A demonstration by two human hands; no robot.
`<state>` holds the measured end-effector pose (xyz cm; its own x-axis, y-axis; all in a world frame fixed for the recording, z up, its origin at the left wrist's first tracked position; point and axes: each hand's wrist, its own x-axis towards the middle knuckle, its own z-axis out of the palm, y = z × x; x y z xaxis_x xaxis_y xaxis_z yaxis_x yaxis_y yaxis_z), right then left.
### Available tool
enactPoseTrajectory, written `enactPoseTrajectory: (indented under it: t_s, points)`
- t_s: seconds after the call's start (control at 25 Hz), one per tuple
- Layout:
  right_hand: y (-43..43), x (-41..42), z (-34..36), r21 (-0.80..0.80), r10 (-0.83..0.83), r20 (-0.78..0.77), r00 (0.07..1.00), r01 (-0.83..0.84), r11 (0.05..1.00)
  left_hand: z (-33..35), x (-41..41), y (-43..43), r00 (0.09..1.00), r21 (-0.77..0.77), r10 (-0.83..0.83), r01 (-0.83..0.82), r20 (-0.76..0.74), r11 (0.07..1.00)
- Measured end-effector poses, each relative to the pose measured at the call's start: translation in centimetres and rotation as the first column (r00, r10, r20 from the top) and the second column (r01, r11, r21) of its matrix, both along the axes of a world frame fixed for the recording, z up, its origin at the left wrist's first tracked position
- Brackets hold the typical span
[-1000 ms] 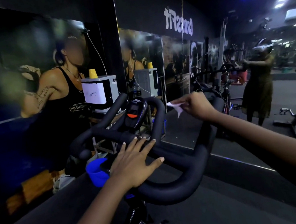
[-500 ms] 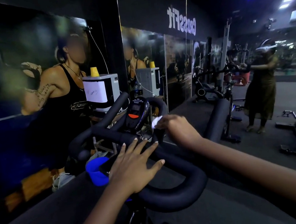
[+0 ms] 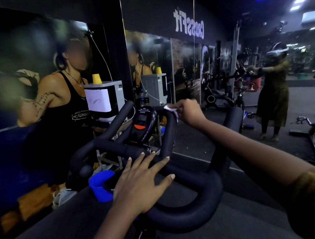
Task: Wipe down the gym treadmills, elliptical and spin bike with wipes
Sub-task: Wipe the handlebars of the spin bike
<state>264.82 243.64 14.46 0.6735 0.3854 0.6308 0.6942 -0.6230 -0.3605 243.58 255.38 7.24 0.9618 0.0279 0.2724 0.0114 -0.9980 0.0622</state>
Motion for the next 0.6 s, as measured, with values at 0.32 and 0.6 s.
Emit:
enactPoseTrajectory:
  t_s: [0.32, 0.6]
  points:
    - [-2.0, -7.0, -5.2, -0.024, -0.002, -0.044, 0.999, 0.001, 1.000, 0.1, 0.1, 0.0, 1.000, 0.006, 0.004, -0.004, -0.004, 1.000]
    - [-3.9, -9.4, -4.1, -0.230, 0.198, -0.045, 0.979, -0.203, 0.952, 0.0, 0.0, 0.0, 1.000, 0.018, -0.011, 0.011, -0.007, 1.000]
